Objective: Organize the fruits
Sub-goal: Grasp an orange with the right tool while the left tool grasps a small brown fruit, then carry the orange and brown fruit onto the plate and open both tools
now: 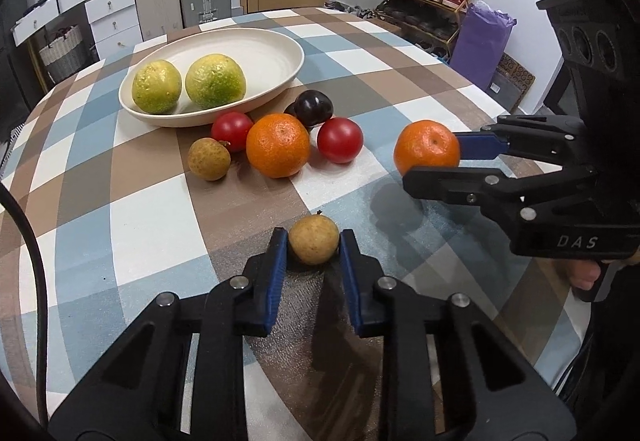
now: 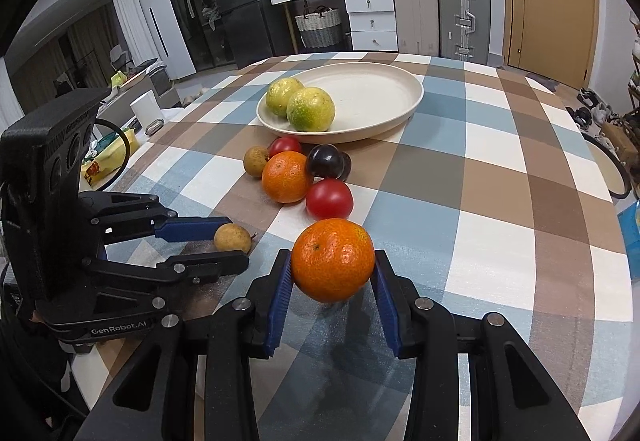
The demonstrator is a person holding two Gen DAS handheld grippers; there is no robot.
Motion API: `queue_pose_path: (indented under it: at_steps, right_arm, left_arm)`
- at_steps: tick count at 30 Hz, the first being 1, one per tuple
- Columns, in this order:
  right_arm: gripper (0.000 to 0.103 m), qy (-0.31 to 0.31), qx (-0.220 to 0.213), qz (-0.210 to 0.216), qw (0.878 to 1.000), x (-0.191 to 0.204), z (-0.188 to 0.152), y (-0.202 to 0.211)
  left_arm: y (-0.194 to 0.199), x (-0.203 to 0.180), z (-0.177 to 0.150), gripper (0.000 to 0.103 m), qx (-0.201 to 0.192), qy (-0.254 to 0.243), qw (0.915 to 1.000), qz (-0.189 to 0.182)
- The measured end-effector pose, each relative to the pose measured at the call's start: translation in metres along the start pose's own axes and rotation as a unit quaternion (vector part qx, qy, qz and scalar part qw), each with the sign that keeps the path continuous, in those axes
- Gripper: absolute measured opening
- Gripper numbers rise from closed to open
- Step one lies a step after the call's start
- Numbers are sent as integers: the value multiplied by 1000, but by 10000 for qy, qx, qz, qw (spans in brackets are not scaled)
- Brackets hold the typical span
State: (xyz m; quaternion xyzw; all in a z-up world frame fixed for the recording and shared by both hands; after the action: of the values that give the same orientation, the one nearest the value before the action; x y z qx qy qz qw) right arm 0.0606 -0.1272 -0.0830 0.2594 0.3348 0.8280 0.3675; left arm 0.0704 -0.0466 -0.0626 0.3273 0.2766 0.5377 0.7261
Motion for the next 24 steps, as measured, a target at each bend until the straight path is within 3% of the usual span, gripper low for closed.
queue_pose_path:
  at_steps: [10, 15, 24]
  right_arm:
    - [40, -70, -148, 59, 9998, -1, 6, 0]
    - [40, -138, -515, 193, 9984, -1, 23, 11]
    - [40, -231, -637, 282, 9973, 1, 52, 3]
  left_arm:
    - [17, 16, 7, 23, -255, 98, 9995, 165]
    - [30, 36, 19, 23, -506, 263, 9978, 346]
    - [39, 63, 42, 23, -823, 426, 9939, 592]
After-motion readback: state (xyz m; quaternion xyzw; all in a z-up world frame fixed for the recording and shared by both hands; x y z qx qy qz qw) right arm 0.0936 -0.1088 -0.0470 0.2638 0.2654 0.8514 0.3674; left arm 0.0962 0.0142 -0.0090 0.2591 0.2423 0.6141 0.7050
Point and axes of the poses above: each gripper's, at about its wrist camera, not at the fingertips, and y roughly against the way its jaws point, x to its left, z to its top, the point moved 2 cm from there along -y, roughly the way its jaws point, and after that the axes turned 4 degrees about -y, right-handed, at the moved point
